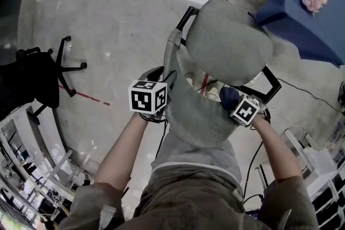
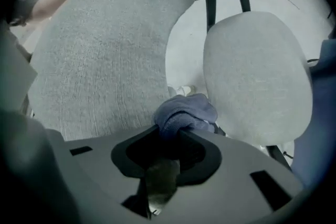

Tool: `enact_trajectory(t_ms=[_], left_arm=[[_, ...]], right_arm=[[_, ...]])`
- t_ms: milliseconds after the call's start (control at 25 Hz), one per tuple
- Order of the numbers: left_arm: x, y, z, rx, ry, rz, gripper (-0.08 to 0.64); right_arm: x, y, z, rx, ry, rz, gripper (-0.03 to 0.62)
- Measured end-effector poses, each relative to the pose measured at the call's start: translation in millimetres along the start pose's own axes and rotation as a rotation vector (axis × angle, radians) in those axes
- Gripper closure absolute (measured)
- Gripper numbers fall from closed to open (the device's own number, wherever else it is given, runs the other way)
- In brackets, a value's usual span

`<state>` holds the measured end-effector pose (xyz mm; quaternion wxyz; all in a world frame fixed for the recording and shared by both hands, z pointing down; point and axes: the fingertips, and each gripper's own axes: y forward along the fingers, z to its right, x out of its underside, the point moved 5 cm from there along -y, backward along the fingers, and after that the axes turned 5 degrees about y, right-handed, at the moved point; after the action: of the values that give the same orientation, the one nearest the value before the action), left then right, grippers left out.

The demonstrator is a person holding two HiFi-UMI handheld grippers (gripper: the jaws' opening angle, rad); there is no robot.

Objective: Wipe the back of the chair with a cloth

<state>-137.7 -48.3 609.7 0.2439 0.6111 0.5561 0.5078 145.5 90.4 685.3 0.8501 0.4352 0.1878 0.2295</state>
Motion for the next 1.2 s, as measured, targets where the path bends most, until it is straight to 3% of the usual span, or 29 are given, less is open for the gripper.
enact_trajectory(t_ms=[320,520,680,840,960,1080,1200], left_arm=[[0,-1,0,-0.001,0.0,0.0,0.359],[-4,-9,0,0.013,-0.015,0.006,0.368],[-9,-18,-2,0.031,-0.075,0.051,0.387],[-7,-16,-3,0.02,-0.058,0.038,0.399],[-4,-13,-1,0.002,-0.024,0.028,0.413],[-5,-11,-1,0.006,-0.026,0.035,0.416],[-4,-10,0,-0.006,-0.021,0.039,0.416]], right_arm=[[-127,-12,-67,-0.103,-0.062,0.274,0.485],[-199,-51,-73,-0.067,-0.079,0.463,0.48],[-224,-85,-73,-0.043,-0.048,0.606,0.477],[-213,-77,-78,-0.096,0.027,0.662,0.479],[-167,-50,-88,-0.134,0.027,0.564,0.48],[-108,-35,-90,-0.107,0.009,0.46,0.482],[-51,-36,-81,-0.098,0.05,0.37,0.482]])
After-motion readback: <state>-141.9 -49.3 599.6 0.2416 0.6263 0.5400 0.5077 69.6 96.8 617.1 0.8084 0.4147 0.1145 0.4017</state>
